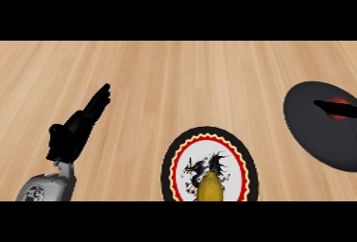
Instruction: Pick the bell pepper from the plate and place it in the pan
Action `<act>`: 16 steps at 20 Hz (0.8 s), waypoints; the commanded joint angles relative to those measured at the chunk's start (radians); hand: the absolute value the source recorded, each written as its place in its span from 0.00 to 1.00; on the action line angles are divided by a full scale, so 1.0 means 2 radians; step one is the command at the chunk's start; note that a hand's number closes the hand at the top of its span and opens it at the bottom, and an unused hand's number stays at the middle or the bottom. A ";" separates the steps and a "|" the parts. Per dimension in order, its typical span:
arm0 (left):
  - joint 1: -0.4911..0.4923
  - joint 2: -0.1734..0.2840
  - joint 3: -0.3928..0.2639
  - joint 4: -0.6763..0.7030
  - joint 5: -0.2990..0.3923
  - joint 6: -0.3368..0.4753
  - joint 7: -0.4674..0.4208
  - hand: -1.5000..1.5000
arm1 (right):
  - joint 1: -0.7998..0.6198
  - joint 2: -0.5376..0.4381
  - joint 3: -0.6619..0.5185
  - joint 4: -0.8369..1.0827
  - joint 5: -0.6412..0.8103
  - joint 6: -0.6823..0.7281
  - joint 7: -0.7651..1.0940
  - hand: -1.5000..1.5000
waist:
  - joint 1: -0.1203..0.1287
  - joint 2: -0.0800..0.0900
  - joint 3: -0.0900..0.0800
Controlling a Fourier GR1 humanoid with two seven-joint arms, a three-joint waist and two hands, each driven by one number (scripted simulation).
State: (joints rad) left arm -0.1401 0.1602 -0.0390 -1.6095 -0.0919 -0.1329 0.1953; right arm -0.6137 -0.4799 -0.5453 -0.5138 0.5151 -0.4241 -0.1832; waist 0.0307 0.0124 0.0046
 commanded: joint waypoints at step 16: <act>-0.004 0.010 0.023 0.008 0.005 -0.014 0.005 0.50 | 0.122 -0.015 -0.111 -0.003 -0.207 0.226 -0.269 0.00 | -0.018 -0.007 -0.002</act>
State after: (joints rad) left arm -0.1445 0.1673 -0.0050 -1.6005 -0.0906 -0.1398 0.2076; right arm -0.4421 -0.5478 -0.7684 -0.4617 0.1446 -0.0156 -0.6239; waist 0.0007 0.0019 0.0012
